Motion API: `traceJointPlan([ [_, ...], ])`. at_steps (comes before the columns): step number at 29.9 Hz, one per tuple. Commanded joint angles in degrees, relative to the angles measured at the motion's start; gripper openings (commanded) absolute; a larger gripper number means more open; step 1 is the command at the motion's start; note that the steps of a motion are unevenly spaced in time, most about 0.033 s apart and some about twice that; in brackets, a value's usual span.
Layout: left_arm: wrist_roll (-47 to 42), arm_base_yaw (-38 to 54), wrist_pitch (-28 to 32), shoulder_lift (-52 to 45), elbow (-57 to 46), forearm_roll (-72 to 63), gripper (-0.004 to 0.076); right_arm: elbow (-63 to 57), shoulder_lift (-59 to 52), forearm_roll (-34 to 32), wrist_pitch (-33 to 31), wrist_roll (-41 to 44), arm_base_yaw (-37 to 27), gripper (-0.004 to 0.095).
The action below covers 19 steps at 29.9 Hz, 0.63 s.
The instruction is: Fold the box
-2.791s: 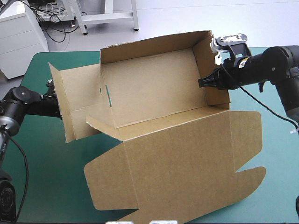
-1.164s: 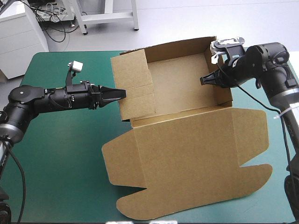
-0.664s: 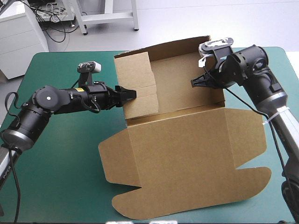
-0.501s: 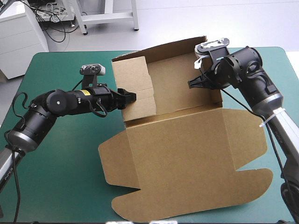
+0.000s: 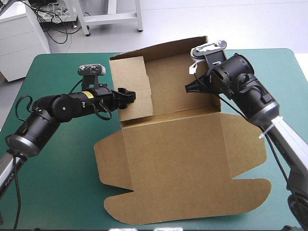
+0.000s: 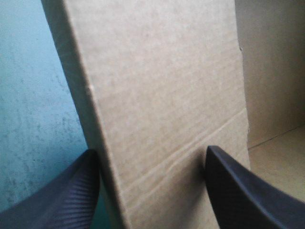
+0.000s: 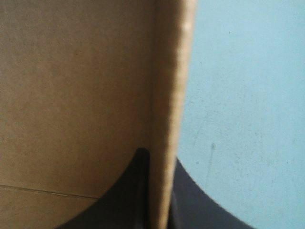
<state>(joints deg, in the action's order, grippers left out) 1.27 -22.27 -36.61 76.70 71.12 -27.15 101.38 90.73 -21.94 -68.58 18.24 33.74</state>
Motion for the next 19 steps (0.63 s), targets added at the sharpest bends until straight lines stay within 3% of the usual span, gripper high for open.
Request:
traceJointPlan([
  [1, 0.1, -0.6, 4.5, -0.9, 2.1, -1.2, 0.0442, 1.8, -3.4, 0.6, 4.0, 0.5, 2.1, -0.0008],
  [14, 3.7, -0.6, 6.5, -0.8, 2.1, -0.8, 0.0432, 1.8, -5.7, -0.4, 4.0, 0.5, 2.6, -0.0008],
  [16, 3.7, -0.6, 6.5, -0.8, 2.1, -0.8, 0.0391, 1.8, -5.7, -0.4, 4.0, 0.5, 2.6, -0.0008],
  [19, 3.7, -0.6, 6.5, -0.8, 2.1, -2.1, 0.0244, 1.8, -5.7, -0.4, 4.0, 0.5, 2.6, -0.0008],
])
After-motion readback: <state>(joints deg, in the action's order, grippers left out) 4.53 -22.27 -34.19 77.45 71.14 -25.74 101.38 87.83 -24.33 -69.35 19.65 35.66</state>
